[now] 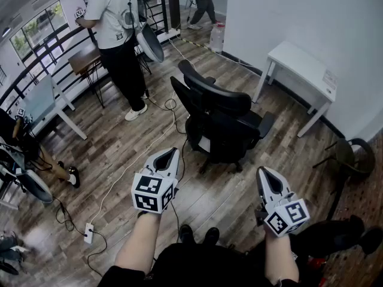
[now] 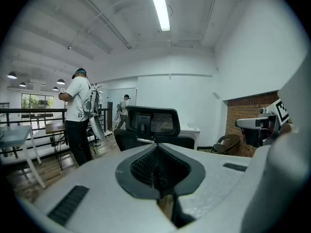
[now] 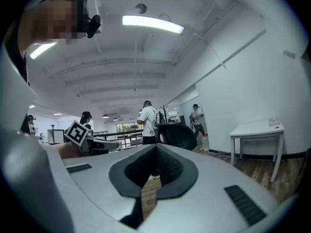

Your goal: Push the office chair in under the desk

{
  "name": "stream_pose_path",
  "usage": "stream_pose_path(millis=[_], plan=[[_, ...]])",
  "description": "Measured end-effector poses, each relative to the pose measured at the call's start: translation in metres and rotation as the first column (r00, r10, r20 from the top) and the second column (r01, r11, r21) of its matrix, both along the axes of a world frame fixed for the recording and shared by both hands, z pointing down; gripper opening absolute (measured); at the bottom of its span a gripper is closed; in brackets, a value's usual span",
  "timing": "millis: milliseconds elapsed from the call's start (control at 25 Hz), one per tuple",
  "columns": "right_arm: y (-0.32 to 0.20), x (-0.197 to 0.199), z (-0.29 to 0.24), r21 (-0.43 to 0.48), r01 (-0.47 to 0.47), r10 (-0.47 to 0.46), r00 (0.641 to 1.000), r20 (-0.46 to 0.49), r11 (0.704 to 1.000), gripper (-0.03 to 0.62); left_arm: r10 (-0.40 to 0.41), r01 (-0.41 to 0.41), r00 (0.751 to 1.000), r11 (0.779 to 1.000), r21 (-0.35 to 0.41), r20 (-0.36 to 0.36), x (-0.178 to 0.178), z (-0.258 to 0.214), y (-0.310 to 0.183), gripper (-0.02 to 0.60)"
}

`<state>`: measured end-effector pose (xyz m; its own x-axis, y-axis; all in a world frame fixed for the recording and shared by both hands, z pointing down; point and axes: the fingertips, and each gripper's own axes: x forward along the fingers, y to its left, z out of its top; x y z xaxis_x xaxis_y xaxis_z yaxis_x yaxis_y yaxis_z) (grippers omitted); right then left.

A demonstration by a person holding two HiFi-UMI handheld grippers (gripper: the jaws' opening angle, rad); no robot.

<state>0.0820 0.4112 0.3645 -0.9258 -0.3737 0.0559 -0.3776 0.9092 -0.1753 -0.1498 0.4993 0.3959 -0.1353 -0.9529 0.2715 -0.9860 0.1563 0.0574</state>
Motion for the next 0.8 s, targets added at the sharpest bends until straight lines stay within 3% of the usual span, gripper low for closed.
stream_pose_path(millis=[800], plan=[[0.015, -0.036, -0.01, 0.028, -0.018, 0.017, 0.999, 0.028, 0.999, 0.003, 0.08, -0.079, 0.997, 0.997, 0.021, -0.012, -0.023, 0.006, -0.009, 0.008]])
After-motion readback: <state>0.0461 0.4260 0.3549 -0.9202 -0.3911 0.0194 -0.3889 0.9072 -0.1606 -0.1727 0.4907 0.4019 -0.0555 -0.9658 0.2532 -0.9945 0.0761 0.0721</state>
